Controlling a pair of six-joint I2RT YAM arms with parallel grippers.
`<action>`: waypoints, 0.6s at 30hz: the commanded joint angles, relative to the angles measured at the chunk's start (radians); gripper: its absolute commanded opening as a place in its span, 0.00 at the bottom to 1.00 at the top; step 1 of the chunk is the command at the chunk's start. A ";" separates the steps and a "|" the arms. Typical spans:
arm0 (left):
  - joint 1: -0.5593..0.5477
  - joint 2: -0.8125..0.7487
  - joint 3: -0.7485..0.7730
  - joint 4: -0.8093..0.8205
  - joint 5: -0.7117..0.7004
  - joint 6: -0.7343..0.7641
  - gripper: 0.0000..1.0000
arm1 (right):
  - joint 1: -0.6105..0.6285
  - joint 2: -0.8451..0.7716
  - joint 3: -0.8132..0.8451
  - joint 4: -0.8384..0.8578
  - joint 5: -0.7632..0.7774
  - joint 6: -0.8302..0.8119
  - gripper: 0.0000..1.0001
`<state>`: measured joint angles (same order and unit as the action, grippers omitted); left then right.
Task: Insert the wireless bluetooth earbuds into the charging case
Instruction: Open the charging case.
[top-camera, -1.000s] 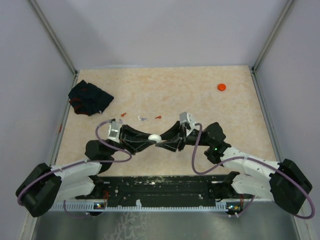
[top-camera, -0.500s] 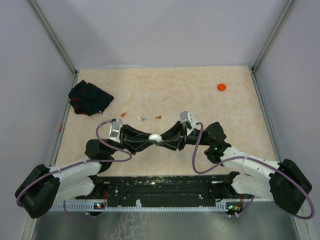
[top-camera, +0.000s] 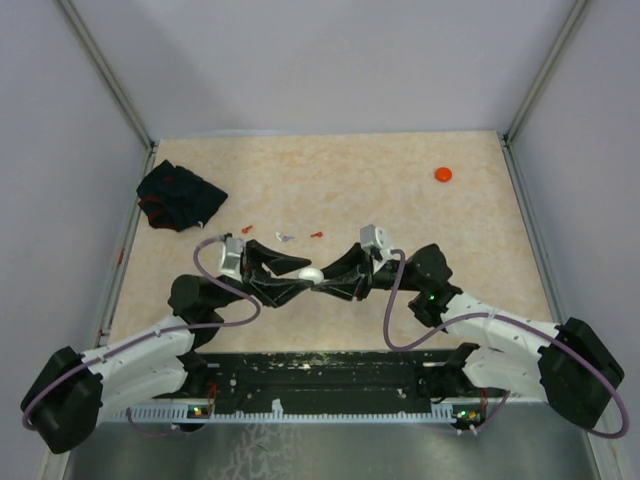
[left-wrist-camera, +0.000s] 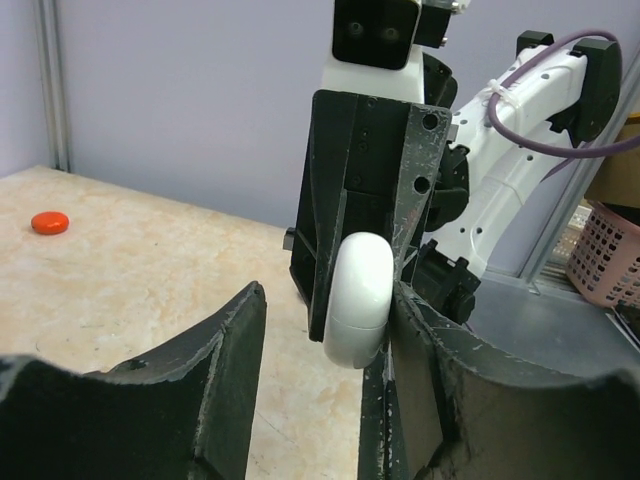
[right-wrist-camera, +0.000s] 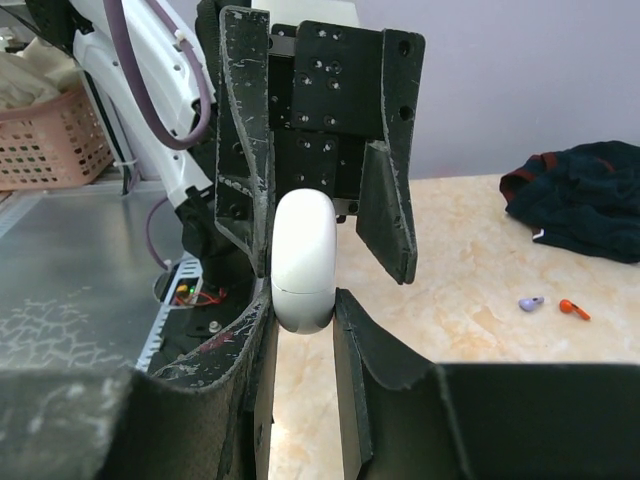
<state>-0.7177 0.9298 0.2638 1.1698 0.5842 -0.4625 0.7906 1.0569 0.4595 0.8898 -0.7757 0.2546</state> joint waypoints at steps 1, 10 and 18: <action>-0.003 -0.011 0.036 -0.063 -0.054 0.004 0.58 | -0.002 -0.008 0.004 0.022 -0.023 -0.046 0.00; -0.002 -0.011 0.072 -0.122 -0.090 -0.042 0.62 | -0.002 -0.004 -0.011 0.008 -0.043 -0.077 0.00; 0.000 -0.034 0.106 -0.234 -0.134 -0.054 0.66 | -0.002 0.003 -0.018 0.019 -0.047 -0.087 0.00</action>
<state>-0.7185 0.9237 0.3309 1.0000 0.5289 -0.5037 0.7879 1.0622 0.4446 0.8661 -0.7792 0.1864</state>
